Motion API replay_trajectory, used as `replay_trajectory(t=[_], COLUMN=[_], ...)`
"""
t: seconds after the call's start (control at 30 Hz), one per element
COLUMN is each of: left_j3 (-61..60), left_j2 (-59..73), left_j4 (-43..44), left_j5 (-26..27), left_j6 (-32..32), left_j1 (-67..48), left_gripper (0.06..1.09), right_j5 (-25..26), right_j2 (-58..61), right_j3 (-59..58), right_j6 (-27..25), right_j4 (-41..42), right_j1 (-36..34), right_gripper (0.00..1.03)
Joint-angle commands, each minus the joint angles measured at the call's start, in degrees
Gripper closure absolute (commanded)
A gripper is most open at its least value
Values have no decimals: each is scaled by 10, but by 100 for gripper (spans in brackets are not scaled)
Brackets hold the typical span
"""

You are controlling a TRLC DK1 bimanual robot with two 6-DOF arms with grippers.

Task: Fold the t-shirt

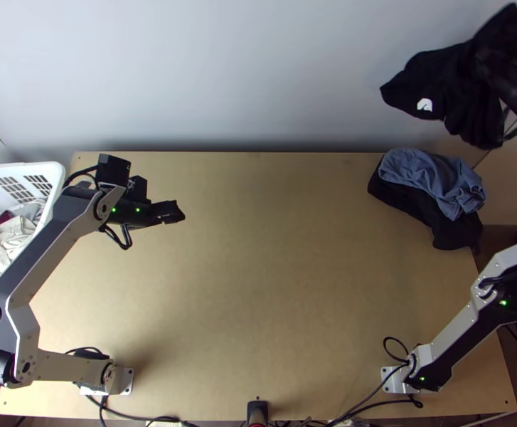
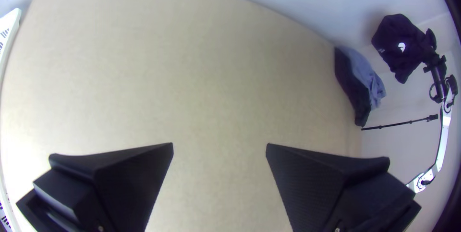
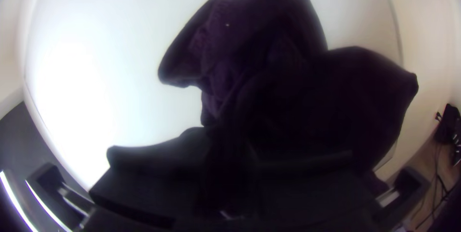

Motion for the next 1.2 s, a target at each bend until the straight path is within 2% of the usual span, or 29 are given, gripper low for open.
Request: replay_trajectory(t=[0.0, 0.1, 0.3, 0.7, 0.93, 1.17], left_j3=[-15, -27, -55, -75, -80, -87], left_j2=[-7, -7, -14, -25, -38, -56], left_j4=[9, 17, 32, 35, 35, 32], left_j5=[0, 0, -1, 4, 5, 5], left_j6=[-4, -5, -2, 23, 24, 27], left_j1=[-3, -2, 2, 34, 36, 45], left_gripper=[14, 14, 14, 14, 14, 14], right_j5=[-8, -7, -8, -19, -19, -19], right_j2=[-33, -47, -68, -174, -189, -148], right_j3=[-99, -185, -338, -570, -672, -687], right_j6=[-34, -62, -90, -151, -188, -215], right_j4=[-3, 17, 124, 146, 167, 203], right_j1=[-43, -51, -75, -59, -59, -117], right_gripper=[100, 100, 100, 100, 100, 100])
